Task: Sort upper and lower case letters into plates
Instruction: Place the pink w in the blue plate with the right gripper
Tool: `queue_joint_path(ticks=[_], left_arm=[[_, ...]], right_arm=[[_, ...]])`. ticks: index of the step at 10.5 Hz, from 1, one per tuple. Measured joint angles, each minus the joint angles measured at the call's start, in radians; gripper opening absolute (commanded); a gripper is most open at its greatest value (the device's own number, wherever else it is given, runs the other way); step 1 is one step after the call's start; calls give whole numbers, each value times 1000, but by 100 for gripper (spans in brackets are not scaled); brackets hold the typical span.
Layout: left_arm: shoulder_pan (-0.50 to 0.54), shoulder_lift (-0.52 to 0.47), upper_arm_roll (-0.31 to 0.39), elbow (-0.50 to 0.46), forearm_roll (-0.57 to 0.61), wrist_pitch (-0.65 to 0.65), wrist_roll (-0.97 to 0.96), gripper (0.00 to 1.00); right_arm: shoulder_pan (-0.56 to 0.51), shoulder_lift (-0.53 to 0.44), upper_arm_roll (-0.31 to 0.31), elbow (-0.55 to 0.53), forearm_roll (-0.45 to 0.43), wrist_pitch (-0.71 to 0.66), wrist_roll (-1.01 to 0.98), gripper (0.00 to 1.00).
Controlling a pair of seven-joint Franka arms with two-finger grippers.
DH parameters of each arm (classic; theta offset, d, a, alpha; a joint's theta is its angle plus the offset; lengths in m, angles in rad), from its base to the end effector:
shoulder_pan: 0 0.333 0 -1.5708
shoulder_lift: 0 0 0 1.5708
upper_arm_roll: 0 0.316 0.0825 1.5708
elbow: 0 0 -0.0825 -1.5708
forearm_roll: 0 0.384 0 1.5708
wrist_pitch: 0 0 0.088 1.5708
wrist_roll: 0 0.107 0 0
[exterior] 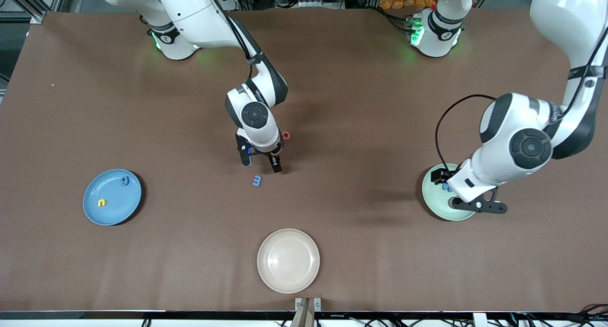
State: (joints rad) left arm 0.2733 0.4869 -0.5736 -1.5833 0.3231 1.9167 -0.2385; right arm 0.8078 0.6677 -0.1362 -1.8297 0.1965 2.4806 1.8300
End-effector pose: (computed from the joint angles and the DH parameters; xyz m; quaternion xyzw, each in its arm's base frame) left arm 0.6562 -0.1265 0.3844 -0.9968 0.0693 0.0277 0.0289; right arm 0.5017 0.4039 0.1676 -0.8003 0.5993 0.0178 0.0027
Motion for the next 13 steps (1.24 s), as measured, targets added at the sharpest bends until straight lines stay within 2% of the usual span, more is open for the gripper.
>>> queue_joint_path(ticks=[2, 3, 4, 5, 11, 13], left_arm=[[0, -40, 0, 13, -2, -31, 0, 100], [0, -56, 0, 13, -4, -42, 0, 100], [1, -66, 1, 13, -9, -51, 0, 100], [2, -74, 2, 13, -14, -52, 0, 100], [0, -112, 1, 10, -38, -69, 1, 100], [-1, -112, 1, 4, -40, -70, 1, 100]], right_arm=[[0, 0, -1, 0, 0, -3, 0, 100], [0, 0, -1, 0, 0, -4, 0, 66], [0, -1, -2, 0, 0, -3, 0, 17], [0, -3, -3, 4, 0, -1, 1, 0], [5, -14, -3, 9, -12, -2, 0, 0], [2, -20, -24, 14, -20, -29, -30, 0]])
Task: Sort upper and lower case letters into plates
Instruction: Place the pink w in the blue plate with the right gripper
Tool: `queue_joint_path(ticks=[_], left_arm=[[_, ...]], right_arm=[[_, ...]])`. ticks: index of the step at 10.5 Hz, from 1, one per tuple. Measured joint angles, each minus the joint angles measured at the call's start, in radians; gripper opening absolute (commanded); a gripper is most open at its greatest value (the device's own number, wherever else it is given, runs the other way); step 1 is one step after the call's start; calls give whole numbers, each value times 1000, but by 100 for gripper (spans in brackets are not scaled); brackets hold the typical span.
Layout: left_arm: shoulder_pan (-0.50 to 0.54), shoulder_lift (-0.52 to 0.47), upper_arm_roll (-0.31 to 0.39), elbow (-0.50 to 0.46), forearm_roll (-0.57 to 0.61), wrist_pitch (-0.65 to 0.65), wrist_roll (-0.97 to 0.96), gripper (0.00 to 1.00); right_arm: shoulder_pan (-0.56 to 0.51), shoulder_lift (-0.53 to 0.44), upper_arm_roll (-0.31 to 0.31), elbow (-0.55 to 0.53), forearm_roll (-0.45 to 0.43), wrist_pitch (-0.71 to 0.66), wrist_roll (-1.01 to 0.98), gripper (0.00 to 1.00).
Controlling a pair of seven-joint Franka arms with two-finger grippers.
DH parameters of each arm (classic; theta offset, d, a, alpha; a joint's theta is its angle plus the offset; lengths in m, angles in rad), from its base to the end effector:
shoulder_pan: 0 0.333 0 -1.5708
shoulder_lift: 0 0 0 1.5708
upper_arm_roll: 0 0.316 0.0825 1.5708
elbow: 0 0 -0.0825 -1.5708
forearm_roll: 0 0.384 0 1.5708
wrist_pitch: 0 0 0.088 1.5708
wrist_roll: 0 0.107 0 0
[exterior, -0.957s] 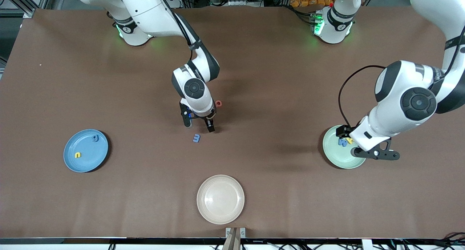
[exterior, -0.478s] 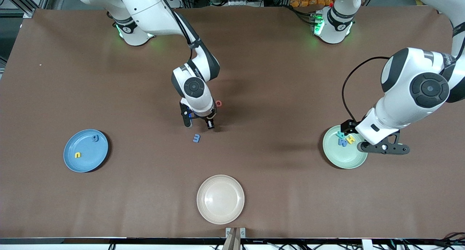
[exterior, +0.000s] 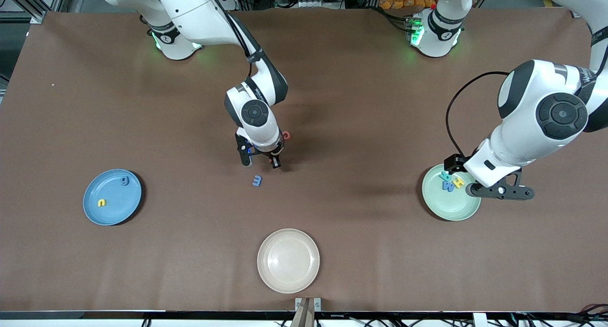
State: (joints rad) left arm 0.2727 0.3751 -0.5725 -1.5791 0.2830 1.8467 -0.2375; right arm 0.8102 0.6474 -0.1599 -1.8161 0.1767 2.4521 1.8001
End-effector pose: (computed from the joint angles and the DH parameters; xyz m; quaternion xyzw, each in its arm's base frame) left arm 0.6399 -0.1283 0.4463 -0.9974 0.0593 0.0119 0.0395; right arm 0.5129 0.3983 0.1847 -0.8096 0.5869 0.0074 0.0032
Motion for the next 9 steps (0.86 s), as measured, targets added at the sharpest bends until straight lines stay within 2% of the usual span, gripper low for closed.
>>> queue_joint_path(ticks=[2, 6, 9], left_arm=[[-4, 2, -2, -5, -2, 0, 0, 100], [-65, 24, -23, -14, -4, 2, 2, 100], [-178, 41, -26, -14, -7, 7, -2, 100]], right_arm=[[-40, -39, -24, 4, 0, -44, -102, 0], [-219, -153, -30, 13, -2, -268, -457, 0], [-352, -171, -32, 13, -2, -321, -732, 0]])
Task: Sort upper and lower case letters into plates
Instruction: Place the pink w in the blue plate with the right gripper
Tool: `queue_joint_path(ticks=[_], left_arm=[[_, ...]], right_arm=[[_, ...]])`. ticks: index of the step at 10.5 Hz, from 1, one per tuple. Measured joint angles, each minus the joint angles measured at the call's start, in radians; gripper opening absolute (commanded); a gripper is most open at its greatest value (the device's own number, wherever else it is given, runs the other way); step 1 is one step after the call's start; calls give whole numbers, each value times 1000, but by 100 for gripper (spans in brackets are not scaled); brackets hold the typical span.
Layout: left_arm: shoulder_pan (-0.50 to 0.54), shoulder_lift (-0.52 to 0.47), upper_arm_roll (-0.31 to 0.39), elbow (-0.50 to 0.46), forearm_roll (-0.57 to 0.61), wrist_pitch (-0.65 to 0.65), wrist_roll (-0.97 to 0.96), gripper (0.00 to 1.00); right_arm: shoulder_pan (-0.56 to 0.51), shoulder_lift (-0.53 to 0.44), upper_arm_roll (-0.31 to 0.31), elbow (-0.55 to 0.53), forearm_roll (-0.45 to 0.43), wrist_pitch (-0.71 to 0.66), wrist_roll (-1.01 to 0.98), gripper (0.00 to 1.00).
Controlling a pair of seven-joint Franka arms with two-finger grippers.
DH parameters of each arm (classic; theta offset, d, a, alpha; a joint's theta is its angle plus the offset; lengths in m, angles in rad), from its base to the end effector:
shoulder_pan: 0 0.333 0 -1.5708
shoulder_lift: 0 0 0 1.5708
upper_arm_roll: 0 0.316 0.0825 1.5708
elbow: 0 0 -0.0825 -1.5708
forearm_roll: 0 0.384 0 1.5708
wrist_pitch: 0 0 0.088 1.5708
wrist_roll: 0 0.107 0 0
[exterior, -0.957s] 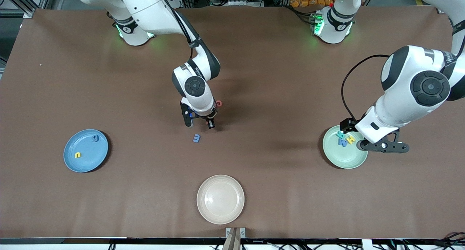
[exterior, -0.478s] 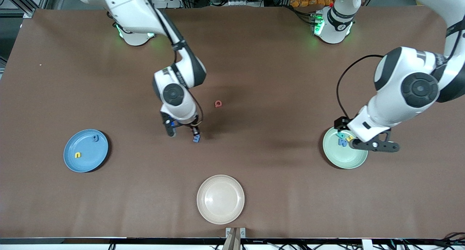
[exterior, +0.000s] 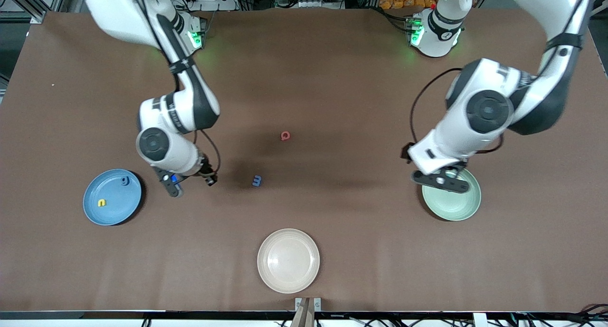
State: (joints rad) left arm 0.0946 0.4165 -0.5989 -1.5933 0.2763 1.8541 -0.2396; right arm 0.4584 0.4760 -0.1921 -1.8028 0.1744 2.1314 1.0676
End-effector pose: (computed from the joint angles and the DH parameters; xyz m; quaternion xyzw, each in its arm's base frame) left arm 0.6028 -0.2541 0.4194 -0.9862 0.1603 0.0311 0.0284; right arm 0.6089 0.1825 0.2751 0.9004 -0.4291 -0.0692 0.0213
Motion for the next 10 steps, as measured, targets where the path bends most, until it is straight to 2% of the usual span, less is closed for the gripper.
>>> queue_joint_path(ticks=[1, 2, 4, 6, 8, 9, 10], left_arm=[[-54, 9, 13, 0, 0, 8, -11, 100], [-128, 15, 56, 1, -1, 21, -35, 100], [-295, 27, 161, 17, -18, 47, -106, 100], [-383, 55, 183, 22, -39, 122, -181, 100], [-451, 103, 197, 22, -62, 194, -269, 100], [-482, 130, 198, 23, -62, 218, -325, 100], [-509, 151, 199, 25, -63, 230, -364, 100]], right_arm=[[-49, 0, -1, 1, -1, -35, -104, 0], [-100, -2, -3, 4, -6, -70, -210, 0], [-172, -6, -29, 15, -85, -113, -370, 0], [-183, -7, -66, 16, -180, -116, -456, 0], [-220, -7, -78, 34, -203, -114, -572, 0], [-264, -7, -79, 53, -205, -114, -660, 16], [-312, -6, -80, 71, -205, -114, -742, 76]])
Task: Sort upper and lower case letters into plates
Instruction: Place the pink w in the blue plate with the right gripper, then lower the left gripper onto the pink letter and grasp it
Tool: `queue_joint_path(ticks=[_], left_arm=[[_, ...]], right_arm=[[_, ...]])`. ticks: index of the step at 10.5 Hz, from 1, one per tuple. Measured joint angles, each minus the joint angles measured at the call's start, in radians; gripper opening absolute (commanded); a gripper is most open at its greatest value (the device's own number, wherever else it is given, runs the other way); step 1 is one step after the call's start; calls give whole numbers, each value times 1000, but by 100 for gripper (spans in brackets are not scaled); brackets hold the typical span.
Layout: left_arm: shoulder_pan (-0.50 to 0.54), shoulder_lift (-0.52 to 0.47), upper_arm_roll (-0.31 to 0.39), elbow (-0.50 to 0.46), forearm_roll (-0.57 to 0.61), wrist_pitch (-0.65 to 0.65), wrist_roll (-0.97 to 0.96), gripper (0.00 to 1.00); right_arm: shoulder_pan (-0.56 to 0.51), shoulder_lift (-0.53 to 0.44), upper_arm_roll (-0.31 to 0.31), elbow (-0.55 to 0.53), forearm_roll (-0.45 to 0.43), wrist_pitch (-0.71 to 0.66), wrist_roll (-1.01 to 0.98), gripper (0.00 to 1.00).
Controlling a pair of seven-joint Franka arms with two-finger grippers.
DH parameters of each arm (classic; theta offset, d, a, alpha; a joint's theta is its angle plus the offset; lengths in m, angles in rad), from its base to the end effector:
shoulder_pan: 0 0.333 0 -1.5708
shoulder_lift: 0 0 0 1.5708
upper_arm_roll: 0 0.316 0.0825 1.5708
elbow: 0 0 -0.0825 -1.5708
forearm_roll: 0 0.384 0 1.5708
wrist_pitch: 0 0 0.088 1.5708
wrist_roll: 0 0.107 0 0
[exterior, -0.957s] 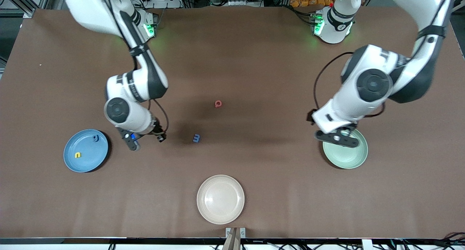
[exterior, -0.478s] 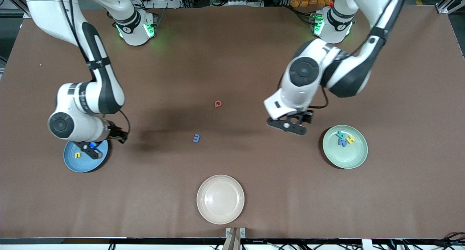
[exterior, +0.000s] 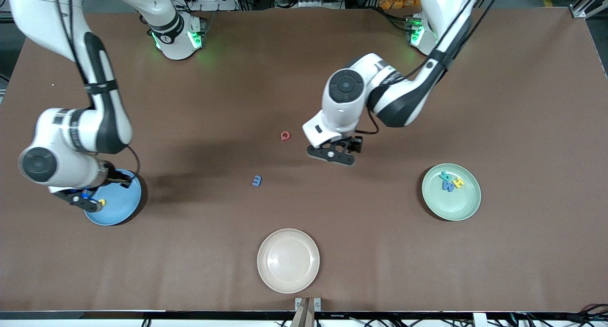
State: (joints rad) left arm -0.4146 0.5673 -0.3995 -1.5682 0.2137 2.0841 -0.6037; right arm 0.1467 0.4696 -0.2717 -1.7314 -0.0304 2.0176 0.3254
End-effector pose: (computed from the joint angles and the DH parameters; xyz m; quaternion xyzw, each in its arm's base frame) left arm 0.5100 -0.4669 0.3319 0.9915 -0.1297 -0.0092 0.0086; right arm 0.6394 -0.0671 0.3066 0.9722 -0.2057 -0.0755 0.0828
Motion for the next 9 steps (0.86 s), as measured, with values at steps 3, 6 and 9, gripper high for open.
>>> queue_joint_path(ticks=[3, 6, 9], left_arm=[[-63, 58, 2, 22, -1, 15, -98, 100], [-87, 127, 3, 55, -1, 39, -153, 100], [-118, 184, 3, 95, -1, 76, -222, 100]], right_arm=[[-48, 4, 2, 19, 1, 0, -59, 100], [-44, 8, 11, 19, 1, -1, -59, 100], [-44, 8, 12, 20, 1, -1, -59, 100]])
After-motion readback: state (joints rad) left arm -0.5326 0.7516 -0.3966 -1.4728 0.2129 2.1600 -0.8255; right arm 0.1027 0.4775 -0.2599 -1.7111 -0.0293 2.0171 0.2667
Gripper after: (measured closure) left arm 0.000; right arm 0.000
